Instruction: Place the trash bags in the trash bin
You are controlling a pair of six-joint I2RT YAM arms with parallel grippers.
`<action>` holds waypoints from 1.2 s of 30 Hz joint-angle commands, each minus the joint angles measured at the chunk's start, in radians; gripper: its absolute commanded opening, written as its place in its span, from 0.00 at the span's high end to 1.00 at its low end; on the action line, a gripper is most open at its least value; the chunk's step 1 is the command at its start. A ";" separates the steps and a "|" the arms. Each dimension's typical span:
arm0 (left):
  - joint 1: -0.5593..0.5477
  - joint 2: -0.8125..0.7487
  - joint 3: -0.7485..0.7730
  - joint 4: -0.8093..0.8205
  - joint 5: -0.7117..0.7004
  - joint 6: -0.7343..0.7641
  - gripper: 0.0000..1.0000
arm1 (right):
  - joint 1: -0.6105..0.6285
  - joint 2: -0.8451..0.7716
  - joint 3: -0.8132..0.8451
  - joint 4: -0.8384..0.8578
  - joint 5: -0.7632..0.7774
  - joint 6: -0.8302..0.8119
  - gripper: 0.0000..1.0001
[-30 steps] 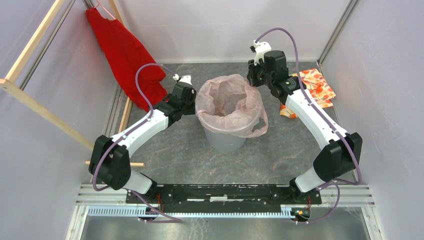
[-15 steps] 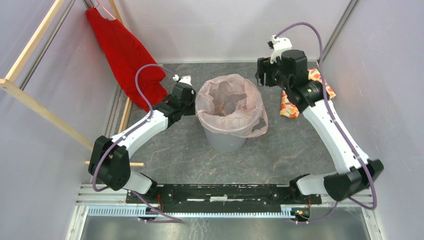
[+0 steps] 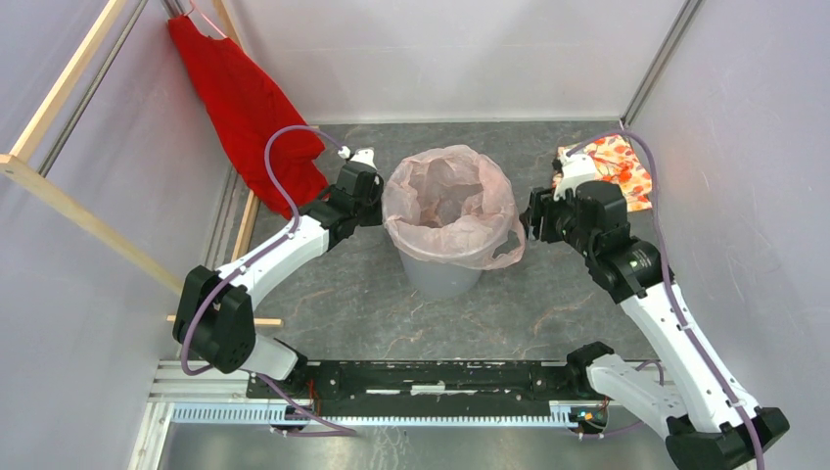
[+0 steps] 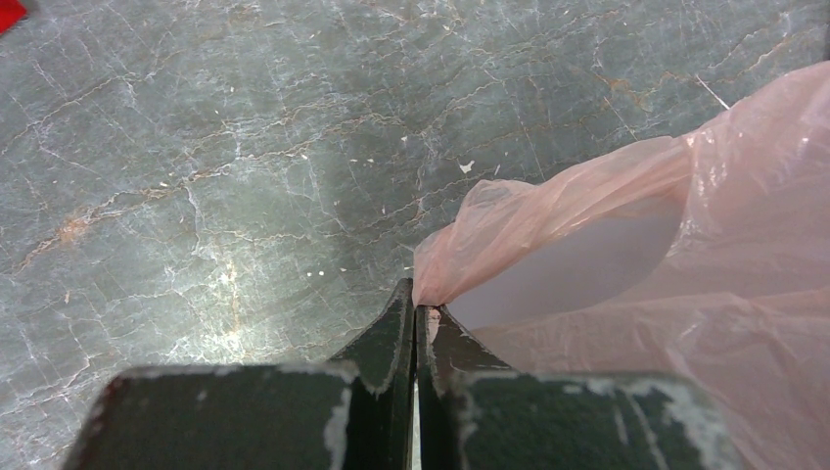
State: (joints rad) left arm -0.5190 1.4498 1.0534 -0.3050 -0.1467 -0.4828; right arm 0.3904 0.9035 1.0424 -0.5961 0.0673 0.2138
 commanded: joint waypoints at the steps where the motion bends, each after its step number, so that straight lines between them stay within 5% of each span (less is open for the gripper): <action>1: 0.001 -0.019 0.015 0.020 0.001 -0.025 0.98 | -0.003 -0.040 -0.083 0.040 -0.062 0.054 0.38; 9: 0.000 -0.014 0.025 0.009 -0.008 -0.020 0.98 | -0.003 -0.048 -0.222 0.143 -0.154 0.113 0.43; 18: 0.000 -0.029 -0.027 -0.011 -0.037 -0.057 0.98 | -0.003 0.014 -0.327 0.192 -0.053 0.116 0.84; 36: 0.000 -0.041 -0.198 0.001 -0.045 -0.159 0.98 | -0.003 0.086 -0.506 0.298 -0.036 0.118 0.88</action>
State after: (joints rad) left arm -0.5190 1.4303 0.8867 -0.3080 -0.1581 -0.5762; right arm 0.3904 0.9649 0.5659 -0.3489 -0.0051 0.3271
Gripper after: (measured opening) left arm 0.033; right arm 0.126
